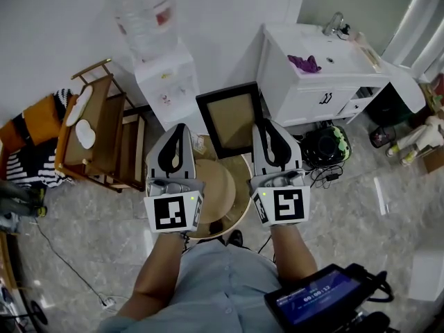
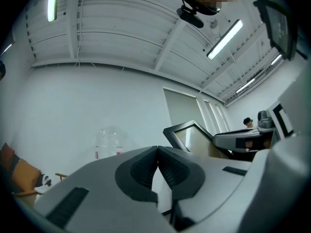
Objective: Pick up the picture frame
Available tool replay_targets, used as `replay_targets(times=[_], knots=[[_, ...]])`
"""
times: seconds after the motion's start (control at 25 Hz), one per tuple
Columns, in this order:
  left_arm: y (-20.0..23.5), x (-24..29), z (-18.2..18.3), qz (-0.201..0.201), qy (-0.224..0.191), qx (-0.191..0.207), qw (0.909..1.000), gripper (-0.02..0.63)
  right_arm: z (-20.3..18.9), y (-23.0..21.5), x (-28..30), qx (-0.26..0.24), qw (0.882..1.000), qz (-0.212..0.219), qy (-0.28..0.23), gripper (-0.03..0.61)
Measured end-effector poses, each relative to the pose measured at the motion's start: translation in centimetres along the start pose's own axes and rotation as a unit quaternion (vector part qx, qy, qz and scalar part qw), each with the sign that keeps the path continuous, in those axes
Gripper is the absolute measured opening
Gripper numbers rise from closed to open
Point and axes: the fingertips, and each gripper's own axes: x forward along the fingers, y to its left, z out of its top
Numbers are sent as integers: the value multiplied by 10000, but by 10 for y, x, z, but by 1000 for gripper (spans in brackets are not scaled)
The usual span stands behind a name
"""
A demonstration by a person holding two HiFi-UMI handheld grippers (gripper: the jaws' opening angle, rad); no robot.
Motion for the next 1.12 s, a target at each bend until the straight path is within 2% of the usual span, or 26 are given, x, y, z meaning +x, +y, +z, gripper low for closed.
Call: replay_targets(times=[0.4,1.12], knots=[[-7,-4,6,-51,-54,-3,10000,11,6,4,-6,-60,10000,54,-37,78],[-12,0,-4,-88,-3,17,10000,11,-4,-2,-7,0,10000,8,-21,78]])
